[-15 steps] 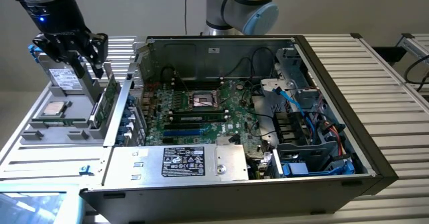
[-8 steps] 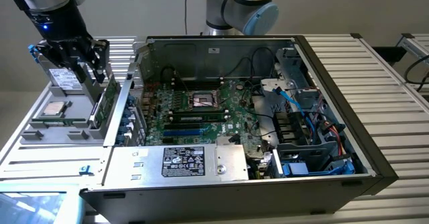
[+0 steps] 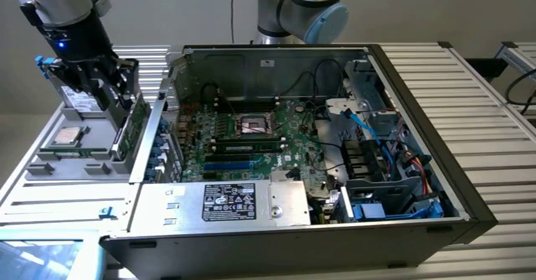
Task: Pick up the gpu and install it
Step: 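Pick up the gpu and move the gpu toward the slot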
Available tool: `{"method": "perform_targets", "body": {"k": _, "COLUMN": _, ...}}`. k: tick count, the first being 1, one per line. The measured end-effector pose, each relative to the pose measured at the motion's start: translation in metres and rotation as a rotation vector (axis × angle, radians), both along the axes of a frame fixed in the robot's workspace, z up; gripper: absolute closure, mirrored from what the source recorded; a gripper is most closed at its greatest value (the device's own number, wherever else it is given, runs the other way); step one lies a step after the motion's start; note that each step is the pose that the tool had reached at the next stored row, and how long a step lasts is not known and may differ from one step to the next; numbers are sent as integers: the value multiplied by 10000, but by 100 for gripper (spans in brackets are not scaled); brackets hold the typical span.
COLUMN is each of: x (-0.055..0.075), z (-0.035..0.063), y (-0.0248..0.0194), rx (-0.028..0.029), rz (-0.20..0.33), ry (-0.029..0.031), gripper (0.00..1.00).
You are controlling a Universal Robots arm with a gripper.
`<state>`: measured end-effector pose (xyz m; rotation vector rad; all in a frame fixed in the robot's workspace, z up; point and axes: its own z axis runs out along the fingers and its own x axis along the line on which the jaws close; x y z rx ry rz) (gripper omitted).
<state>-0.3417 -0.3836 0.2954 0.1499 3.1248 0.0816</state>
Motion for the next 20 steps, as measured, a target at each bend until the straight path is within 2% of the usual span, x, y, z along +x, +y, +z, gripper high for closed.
{"method": "perform_targets", "body": {"k": 3, "x": 0, "z": -48, "y": -5, "rx": 1, "rz": 10, "ry": -25, "gripper": 51}}
{"method": "perform_targets", "body": {"k": 7, "x": -1, "z": -112, "y": -30, "rx": 105, "rz": 136, "ry": -29, "gripper": 51}}
{"method": "perform_targets", "body": {"k": 11, "x": -1, "z": -183, "y": -44, "rx": 163, "rz": 245, "ry": -29, "gripper": 51}}
{"method": "perform_targets", "body": {"k": 20, "x": -3, "z": -348, "y": -43, "rx": 173, "rz": 282, "ry": -29, "gripper": 51}}
